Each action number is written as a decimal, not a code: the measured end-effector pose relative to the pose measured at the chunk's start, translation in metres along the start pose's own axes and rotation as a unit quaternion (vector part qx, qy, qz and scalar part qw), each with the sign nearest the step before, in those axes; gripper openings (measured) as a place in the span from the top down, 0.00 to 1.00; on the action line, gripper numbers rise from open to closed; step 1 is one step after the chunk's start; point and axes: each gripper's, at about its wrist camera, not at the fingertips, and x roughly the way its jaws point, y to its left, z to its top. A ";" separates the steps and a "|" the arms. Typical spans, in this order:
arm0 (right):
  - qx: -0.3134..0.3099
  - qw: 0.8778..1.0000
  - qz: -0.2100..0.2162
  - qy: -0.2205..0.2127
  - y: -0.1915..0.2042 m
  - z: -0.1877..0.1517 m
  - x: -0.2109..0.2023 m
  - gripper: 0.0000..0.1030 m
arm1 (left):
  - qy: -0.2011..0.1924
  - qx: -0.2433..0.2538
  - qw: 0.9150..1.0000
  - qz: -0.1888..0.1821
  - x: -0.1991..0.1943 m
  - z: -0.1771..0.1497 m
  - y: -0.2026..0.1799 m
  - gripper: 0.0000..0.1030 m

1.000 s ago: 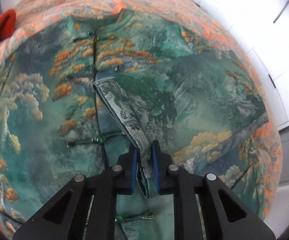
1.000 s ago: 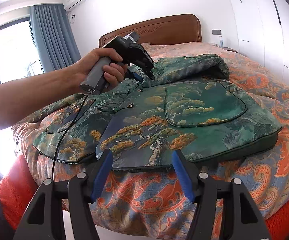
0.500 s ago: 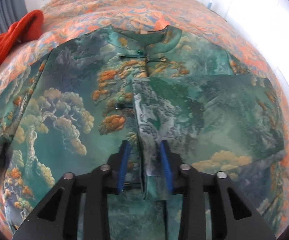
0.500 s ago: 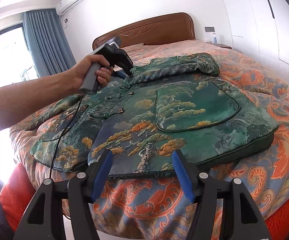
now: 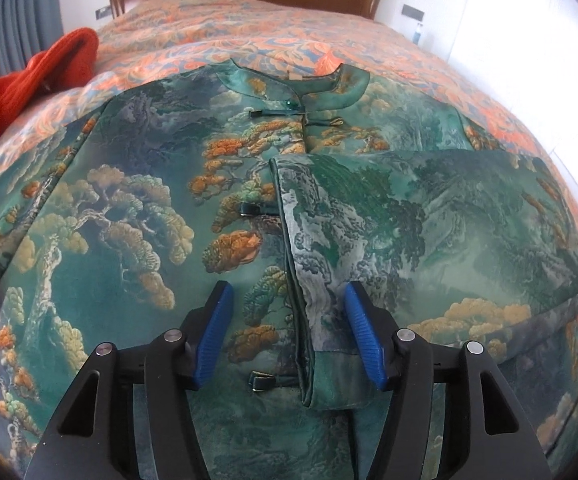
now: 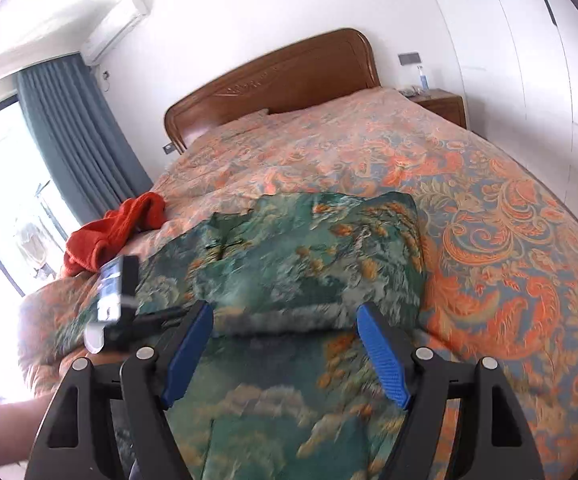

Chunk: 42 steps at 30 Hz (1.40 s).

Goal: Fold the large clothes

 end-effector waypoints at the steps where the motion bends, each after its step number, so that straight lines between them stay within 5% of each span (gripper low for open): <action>1: 0.006 1.000 -0.020 0.015 -0.012 0.013 0.023 0.26 | -0.003 0.002 1.000 0.001 0.001 -0.001 0.000 0.41; 2: 0.003 0.999 -0.033 0.024 -0.017 0.023 0.041 0.29 | -0.004 0.002 1.000 0.001 0.000 -0.002 0.000 0.41; 6: -0.061 0.989 -0.055 0.125 -0.026 0.036 0.120 0.74 | -0.012 -0.002 1.000 -0.005 0.000 -0.006 0.003 0.41; 8: -0.057 0.982 -0.082 0.158 -0.037 0.039 0.152 0.81 | -0.016 -0.003 1.000 -0.009 -0.001 -0.010 0.005 0.40; 12: -0.006 0.981 -0.081 0.178 -0.060 0.067 0.190 0.81 | -0.022 -0.001 1.000 -0.007 0.001 -0.012 0.004 0.40; 17: 0.047 0.984 -0.096 0.144 -0.078 0.099 0.212 0.79 | -0.024 0.000 1.000 -0.007 0.001 -0.015 0.005 0.40; 22: 0.042 0.982 -0.083 0.162 -0.078 0.083 0.207 0.78 | -0.025 -0.001 1.000 -0.009 0.000 -0.017 0.004 0.39; 28: -0.034 0.980 -0.095 0.172 -0.049 0.027 0.154 0.78 | -0.024 0.007 1.000 0.003 -0.002 -0.015 0.002 0.39; 35: -0.091 0.968 -0.118 0.202 -0.018 -0.032 0.097 0.77 | -0.031 0.017 0.999 0.034 -0.026 -0.015 -0.001 0.26; 38: -0.129 0.967 -0.129 0.176 0.011 -0.049 0.065 0.75 | -0.045 0.028 0.998 0.038 -0.055 -0.022 -0.003 0.21; 42: -0.143 0.974 -0.134 0.109 0.050 -0.062 0.010 0.49 | -0.092 0.066 0.992 0.056 -0.115 -0.040 -0.012 0.14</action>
